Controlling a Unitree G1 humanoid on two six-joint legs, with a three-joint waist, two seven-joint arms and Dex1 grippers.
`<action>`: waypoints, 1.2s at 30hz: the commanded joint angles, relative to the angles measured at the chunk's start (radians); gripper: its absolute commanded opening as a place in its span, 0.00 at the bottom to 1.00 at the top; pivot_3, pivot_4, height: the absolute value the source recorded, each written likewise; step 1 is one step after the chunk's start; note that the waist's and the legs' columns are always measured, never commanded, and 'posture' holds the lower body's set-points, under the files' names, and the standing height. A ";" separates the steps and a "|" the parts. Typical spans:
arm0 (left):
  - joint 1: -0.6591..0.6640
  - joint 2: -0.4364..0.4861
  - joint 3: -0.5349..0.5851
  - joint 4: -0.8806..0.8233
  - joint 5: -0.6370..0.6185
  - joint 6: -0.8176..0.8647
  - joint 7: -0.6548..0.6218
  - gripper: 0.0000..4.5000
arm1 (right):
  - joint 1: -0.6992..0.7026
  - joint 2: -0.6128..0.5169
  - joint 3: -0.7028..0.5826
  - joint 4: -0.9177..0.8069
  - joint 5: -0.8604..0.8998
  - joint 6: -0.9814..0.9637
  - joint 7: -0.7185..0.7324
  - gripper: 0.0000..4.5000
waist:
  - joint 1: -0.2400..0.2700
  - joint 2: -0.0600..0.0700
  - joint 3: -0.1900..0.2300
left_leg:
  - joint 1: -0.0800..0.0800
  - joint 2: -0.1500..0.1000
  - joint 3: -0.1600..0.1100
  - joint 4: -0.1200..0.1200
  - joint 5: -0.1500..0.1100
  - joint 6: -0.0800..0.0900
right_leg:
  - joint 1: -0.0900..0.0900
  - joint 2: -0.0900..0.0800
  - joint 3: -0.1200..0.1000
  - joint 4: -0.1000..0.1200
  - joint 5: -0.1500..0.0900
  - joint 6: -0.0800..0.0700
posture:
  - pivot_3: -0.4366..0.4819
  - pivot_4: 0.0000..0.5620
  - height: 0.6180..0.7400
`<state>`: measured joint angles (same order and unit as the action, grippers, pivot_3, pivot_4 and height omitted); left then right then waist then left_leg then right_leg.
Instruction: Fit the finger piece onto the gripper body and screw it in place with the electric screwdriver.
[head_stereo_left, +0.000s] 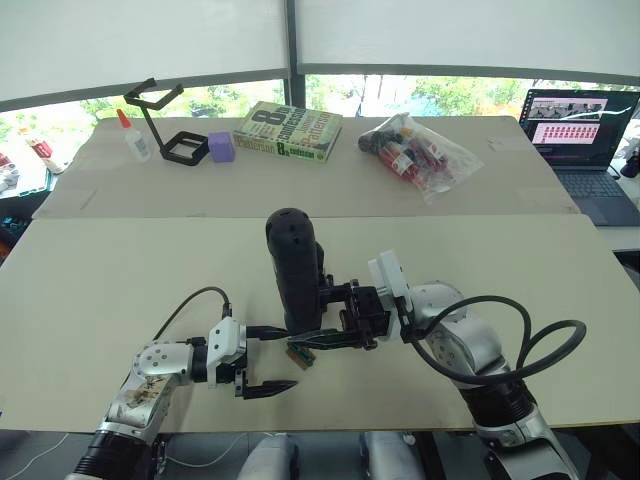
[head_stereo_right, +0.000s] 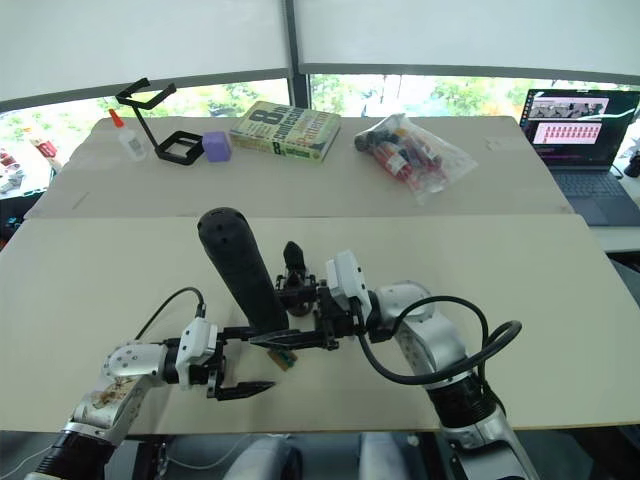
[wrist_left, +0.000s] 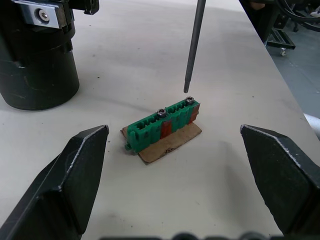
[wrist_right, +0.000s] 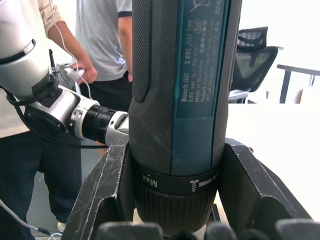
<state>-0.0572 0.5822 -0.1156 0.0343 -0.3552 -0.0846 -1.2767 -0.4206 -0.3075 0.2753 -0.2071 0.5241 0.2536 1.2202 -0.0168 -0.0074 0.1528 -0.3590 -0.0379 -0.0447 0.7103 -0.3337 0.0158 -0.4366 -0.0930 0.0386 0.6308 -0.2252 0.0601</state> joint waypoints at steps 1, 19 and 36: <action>-0.001 0.002 0.002 -0.023 -0.014 0.006 -0.004 1.00 | -0.003 0.007 -0.002 -0.038 0.015 -0.021 0.003 0.43 | 0.000 0.000 0.000 | 0.000 0.000 0.000 0.000 0.000 0.000 | 0.000 0.000 0.000 0.000 0.000 0.000 | 0.48 0.27 1.00; 0.004 0.003 0.002 -0.026 -0.013 0.005 -0.004 1.00 | -0.009 0.009 -0.001 -0.024 -0.002 -0.034 0.003 0.43 | 0.000 0.000 0.000 | 0.000 0.000 0.000 0.000 0.000 0.000 | 0.000 0.000 0.000 0.000 0.000 0.000 | 0.48 0.27 1.00; 0.004 0.001 0.003 -0.023 -0.014 0.001 -0.003 1.00 | -0.012 0.020 -0.016 -0.041 0.021 -0.017 0.005 0.43 | 0.000 0.000 0.000 | 0.000 0.000 0.000 0.000 0.000 0.000 | 0.000 0.000 0.000 0.000 0.000 0.000 | 0.48 0.27 1.00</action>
<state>-0.0569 0.5822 -0.1169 0.0343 -0.3551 -0.0839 -1.2771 -0.4155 -0.2994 0.2830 -0.2062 0.4985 0.2517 1.2210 -0.0172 -0.0074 0.1528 -0.3590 -0.0378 -0.0446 0.7104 -0.3335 0.0156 -0.4366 -0.0929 0.0386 0.6312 -0.2252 0.0601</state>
